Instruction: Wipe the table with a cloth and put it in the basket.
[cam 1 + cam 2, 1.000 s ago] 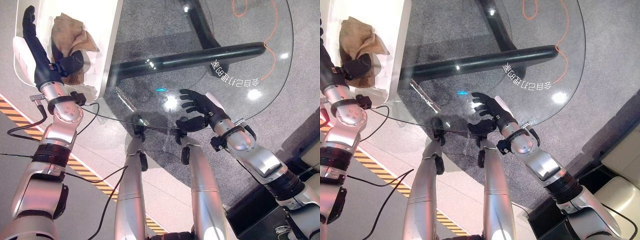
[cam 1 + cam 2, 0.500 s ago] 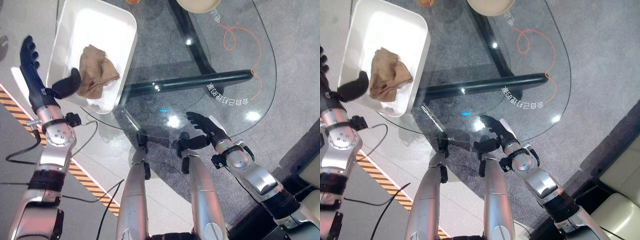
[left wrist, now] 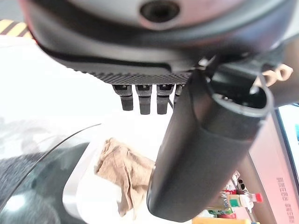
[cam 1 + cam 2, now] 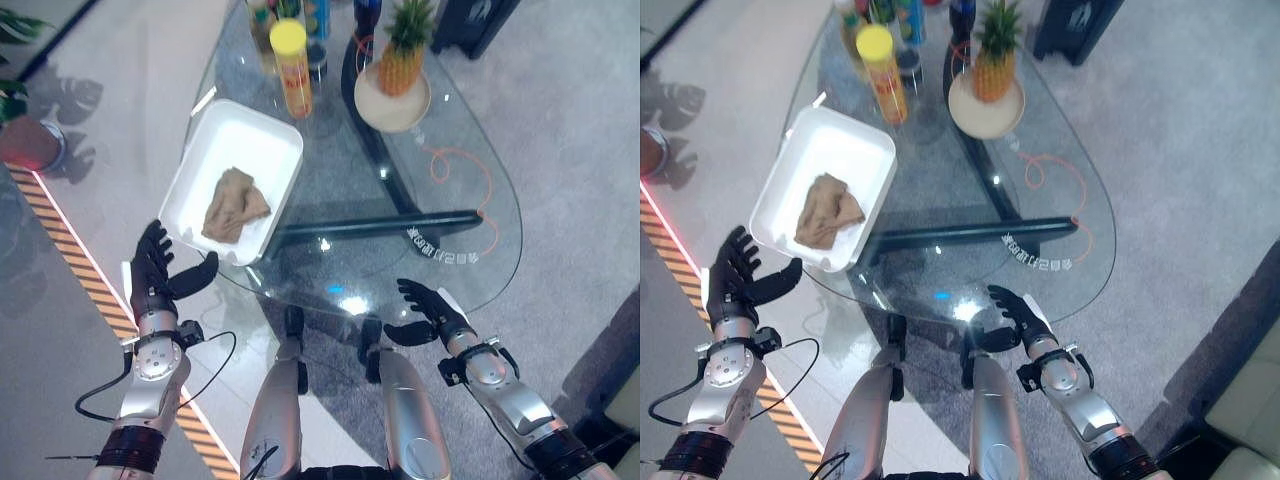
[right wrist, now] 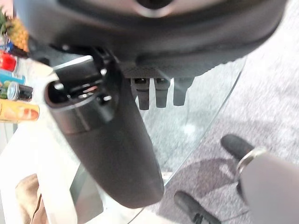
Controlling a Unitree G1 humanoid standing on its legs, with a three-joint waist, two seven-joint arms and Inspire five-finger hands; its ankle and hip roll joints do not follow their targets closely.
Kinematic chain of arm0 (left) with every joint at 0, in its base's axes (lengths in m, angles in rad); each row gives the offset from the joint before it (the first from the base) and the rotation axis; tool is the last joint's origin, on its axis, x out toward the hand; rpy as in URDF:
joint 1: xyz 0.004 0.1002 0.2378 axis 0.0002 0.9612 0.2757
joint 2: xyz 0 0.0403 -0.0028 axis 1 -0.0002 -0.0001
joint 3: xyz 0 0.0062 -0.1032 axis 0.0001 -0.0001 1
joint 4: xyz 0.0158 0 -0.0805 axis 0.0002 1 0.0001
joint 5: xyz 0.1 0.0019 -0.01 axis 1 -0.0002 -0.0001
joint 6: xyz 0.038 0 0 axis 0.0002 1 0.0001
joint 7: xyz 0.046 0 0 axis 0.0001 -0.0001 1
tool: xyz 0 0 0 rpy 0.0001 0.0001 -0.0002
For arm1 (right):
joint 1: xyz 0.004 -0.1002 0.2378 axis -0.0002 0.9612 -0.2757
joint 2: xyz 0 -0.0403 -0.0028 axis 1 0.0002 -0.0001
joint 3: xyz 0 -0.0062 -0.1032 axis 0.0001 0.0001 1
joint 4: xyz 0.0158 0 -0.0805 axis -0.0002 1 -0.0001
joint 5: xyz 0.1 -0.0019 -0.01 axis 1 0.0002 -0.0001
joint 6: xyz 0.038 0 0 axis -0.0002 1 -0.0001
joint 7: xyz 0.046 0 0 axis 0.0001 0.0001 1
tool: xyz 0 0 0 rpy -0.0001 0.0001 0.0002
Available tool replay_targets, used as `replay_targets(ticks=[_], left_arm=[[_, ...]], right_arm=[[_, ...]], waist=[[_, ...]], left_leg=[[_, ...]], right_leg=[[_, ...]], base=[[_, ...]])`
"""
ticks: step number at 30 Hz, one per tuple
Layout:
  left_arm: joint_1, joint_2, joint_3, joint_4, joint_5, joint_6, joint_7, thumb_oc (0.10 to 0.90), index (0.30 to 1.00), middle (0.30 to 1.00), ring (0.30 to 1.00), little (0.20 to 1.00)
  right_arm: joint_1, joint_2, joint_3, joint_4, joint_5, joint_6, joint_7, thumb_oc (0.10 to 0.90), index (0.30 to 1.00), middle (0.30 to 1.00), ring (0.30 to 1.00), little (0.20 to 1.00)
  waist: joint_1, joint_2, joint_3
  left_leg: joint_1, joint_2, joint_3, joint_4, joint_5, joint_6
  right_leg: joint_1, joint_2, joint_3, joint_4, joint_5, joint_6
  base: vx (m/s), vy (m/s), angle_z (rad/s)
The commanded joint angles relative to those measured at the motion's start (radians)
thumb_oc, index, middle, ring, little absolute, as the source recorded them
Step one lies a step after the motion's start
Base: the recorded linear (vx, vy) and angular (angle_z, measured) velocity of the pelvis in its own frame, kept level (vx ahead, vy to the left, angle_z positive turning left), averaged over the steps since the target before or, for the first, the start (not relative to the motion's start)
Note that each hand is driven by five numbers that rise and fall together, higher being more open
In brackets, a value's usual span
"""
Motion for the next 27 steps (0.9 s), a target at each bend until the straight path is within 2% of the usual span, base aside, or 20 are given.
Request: replay_targets(ticks=[1,4,6,7,11,14,15,18,27], left_arm=[[0.029,0.013,0.023,-0.016,-0.032,-0.055,-0.048,0.8,0.9,0.9,0.9,0.9],[0.071,-0.022,-0.01,0.07,-0.081,-0.028,-0.119,0.8,0.9,0.9,0.9,0.9],[0.09,-0.05,-0.031,0.132,-0.153,0.018,-0.186,0.8,0.9,0.9,0.9,0.9],[0.1,-0.083,-0.049,0.191,-0.156,0.026,-0.23,0.8,0.9,0.9,0.9,0.9],[0.127,-0.141,-0.097,0.309,-0.14,0.079,-0.301,0.8,0.9,0.9,0.9,0.9],[0.134,-0.167,-0.122,0.376,-0.129,0.087,-0.282,0.8,0.9,0.9,0.9,0.9],[0.127,-0.197,-0.137,0.489,-0.118,0.08,-0.31,0.8,0.9,0.9,0.9,0.9],[0.115,-0.215,-0.167,0.602,-0.079,0.068,-0.35,0.8,0.9,0.9,0.9,0.9],[0.097,-0.244,-0.176,0.831,-0.046,0.058,-0.367,0.8,0.9,0.9,0.9,0.9]], right_arm=[[0.026,0.004,-0.043,-0.031,-0.042,-0.096,0.019,0.8,0.9,0.9,0.9,0.9],[0.057,0.035,-0.041,0.054,-0.011,-0.106,0.021,0.8,0.9,0.9,0.9,0.9],[0.069,0.055,-0.037,0.116,-0.011,-0.105,0.025,0.8,0.9,0.9,0.9,0.9],[0.075,0.073,-0.031,0.181,-0.014,-0.113,0.029,0.8,0.9,0.9,0.9,0.9],[0.084,0.121,-0.019,0.343,0.015,-0.06,0.023,0.8,0.9,0.9,0.9,0.9],[0.084,0.15,-0.016,0.437,0.033,-0.039,0.016,0.8,0.9,0.9,0.9,0.9],[0.075,0.185,-0.012,0.586,0.05,-0.042,0.012,0.8,0.9,0.9,0.9,0.9],[0.063,0.224,-0.031,0.747,0.108,-0.057,0.012,0.8,0.9,0.9,0.9,0.9],[0.048,0.29,-0.078,1.014,0.153,-0.081,0.07,0.8,0.9,0.9,0.9,0.9]], waist=[[-0.014,-0.018,-0.074],[-0.012,-0.023,-0.115],[-0.011,-0.026,-0.137],[-0.01,-0.028,-0.165],[0.0,-0.035,-0.232],[0.005,-0.037,-0.266],[0.012,-0.037,-0.309],[0.014,-0.032,-0.343],[0.007,-0.014,-0.404]], left_leg=[[0.017,-0.078,0.023,0.138,-0.154,0.011],[0.064,-0.072,0.022,0.119,-0.156,0.007],[0.097,-0.072,0.022,0.104,-0.16,0.006],[0.117,-0.072,0.02,0.09,-0.157,0.007],[0.171,-0.072,0.009,0.07,-0.166,0.009],[0.195,-0.068,0.003,0.06,-0.168,0.012],[0.228,-0.067,-0.01,0.041,-0.172,0.016],[0.259,-0.065,-0.018,0.023,-0.175,0.02],[0.33,-0.055,-0.019,-0.048,-0.17,0.026]], right_leg=[[0.111,0.054,-0.047,-0.152,0.031,0.004],[0.17,0.052,-0.055,-0.184,0.033,0.002],[0.21,0.05,-0.057,-0.206,0.033,0.004],[0.239,0.049,-0.06,-0.229,0.039,0.004],[0.311,0.046,-0.064,-0.277,0.049,0.005],[0.337,0.046,-0.058,-0.295,0.057,0.008],[0.371,0.049,-0.053,-0.325,0.066,0.011],[0.4,0.055,-0.044,-0.353,0.076,0.015],[0.451,0.063,-0.024,-0.409,0.093,0.024]], base=[[0.0,-0.069,-0.02],[0.0,-0.113,-0.01],[0.02,-0.094,-0.02],[0.05,-0.095,-0.01],[0.04,-0.085,0.03],[0.06,-0.059,0.12],[0.1,-0.069,0.06],[0.06,-0.048,-0.02],[0.04,-0.009,-0.01]])
